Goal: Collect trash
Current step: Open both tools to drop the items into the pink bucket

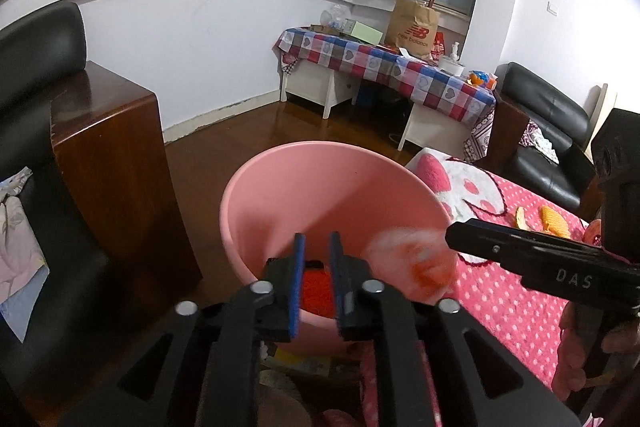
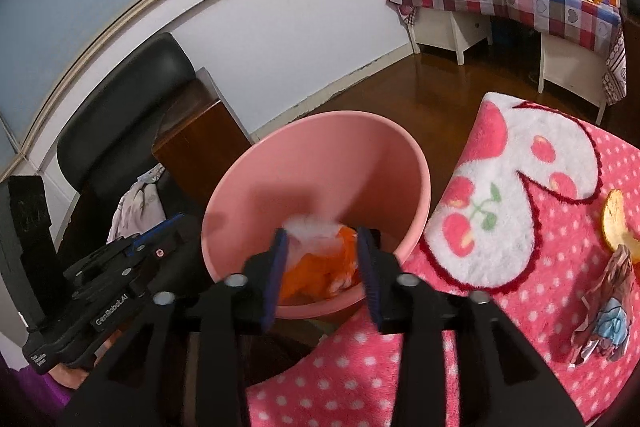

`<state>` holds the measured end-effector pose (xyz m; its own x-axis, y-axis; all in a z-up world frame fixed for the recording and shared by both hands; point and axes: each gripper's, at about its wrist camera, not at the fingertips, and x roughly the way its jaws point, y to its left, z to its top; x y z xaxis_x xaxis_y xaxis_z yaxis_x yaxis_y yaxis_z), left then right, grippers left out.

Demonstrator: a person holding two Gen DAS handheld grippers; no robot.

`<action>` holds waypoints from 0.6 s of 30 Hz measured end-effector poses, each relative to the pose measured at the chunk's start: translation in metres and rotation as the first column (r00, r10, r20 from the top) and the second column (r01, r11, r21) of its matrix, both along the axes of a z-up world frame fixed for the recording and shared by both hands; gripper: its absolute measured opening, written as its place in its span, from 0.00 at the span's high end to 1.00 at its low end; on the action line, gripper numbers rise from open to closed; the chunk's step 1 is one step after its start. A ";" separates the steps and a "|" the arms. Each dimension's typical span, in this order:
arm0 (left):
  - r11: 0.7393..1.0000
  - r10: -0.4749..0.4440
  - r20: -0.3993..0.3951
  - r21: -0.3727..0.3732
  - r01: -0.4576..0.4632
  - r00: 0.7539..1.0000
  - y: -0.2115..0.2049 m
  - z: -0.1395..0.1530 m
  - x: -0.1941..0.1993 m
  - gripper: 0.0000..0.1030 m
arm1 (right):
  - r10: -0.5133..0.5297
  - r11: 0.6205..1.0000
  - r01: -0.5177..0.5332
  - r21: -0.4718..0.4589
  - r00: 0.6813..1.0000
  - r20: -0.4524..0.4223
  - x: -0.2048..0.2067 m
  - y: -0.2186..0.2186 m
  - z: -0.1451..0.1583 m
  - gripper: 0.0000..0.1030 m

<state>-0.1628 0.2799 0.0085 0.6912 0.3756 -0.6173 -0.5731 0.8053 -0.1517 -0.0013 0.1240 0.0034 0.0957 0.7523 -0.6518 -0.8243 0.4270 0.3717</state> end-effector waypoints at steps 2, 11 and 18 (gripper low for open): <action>1.000 0.001 0.004 0.002 -0.001 1.000 0.000 0.001 -0.002 0.79 | 0.004 1.000 -0.004 0.003 1.000 0.010 -0.002 -0.001 0.001 0.60; 1.000 -0.003 0.003 0.013 0.003 1.000 -0.011 0.007 -0.001 0.73 | -0.011 1.000 0.011 0.018 1.000 0.023 -0.005 -0.017 0.004 0.60; 0.999 -0.034 -0.008 0.026 0.035 0.999 -0.027 0.014 0.004 0.72 | -0.056 0.998 0.055 0.033 0.998 0.027 -0.004 -0.047 0.008 0.60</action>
<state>-0.1587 0.2525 0.0223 0.6992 0.3675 -0.6133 -0.5460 0.8282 -0.1263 -0.0049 0.0773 0.0116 0.1561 0.7659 -0.6237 -0.8100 0.4607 0.3630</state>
